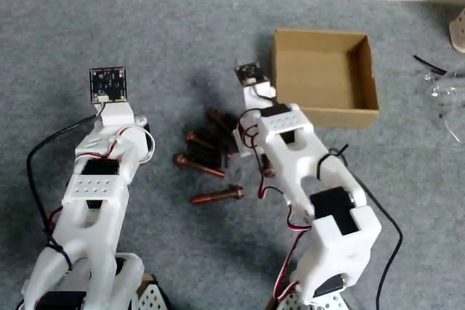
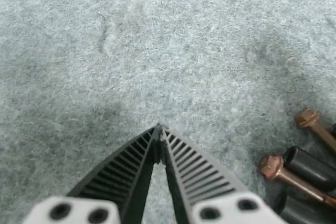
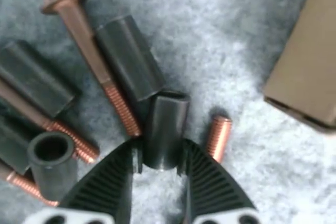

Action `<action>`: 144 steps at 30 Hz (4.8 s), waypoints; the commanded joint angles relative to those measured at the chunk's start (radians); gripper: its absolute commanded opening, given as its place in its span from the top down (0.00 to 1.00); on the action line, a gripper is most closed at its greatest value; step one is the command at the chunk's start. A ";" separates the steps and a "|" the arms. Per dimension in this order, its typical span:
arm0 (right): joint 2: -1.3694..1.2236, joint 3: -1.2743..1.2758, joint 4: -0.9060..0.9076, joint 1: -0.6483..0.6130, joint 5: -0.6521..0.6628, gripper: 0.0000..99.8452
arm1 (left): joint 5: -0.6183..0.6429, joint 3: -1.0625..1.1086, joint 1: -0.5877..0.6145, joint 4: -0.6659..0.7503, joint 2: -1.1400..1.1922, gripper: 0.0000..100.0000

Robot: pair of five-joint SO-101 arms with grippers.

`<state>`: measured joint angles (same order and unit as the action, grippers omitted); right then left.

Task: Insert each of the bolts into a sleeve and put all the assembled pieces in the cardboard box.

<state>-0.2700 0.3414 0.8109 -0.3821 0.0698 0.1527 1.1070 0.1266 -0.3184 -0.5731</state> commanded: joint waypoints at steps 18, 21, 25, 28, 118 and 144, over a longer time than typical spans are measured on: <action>0.823 0.599 0.064 0.360 0.084 1.00 | -0.005 -0.001 0.008 0.048 -0.001 0.98; 0.843 0.704 0.012 0.433 0.132 1.00 | -0.005 -0.001 0.008 0.046 -0.001 0.98; 0.814 0.780 -0.102 0.504 0.141 0.99 | -0.005 -0.001 0.008 0.046 -0.001 0.98; 0.766 0.792 -0.108 0.513 0.141 0.98 | -0.005 -0.001 0.008 0.046 -0.001 0.98; 0.947 0.908 -0.334 0.266 0.035 1.00 | -0.037 -0.467 -0.148 -0.299 0.572 0.98; 0.947 0.949 -0.389 0.266 0.035 1.00 | 0.505 -0.739 -0.288 -0.855 0.628 0.98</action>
<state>0.6490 1.2973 0.4534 -0.1120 0.0913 0.6191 0.3567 -0.1373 -1.2206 0.0683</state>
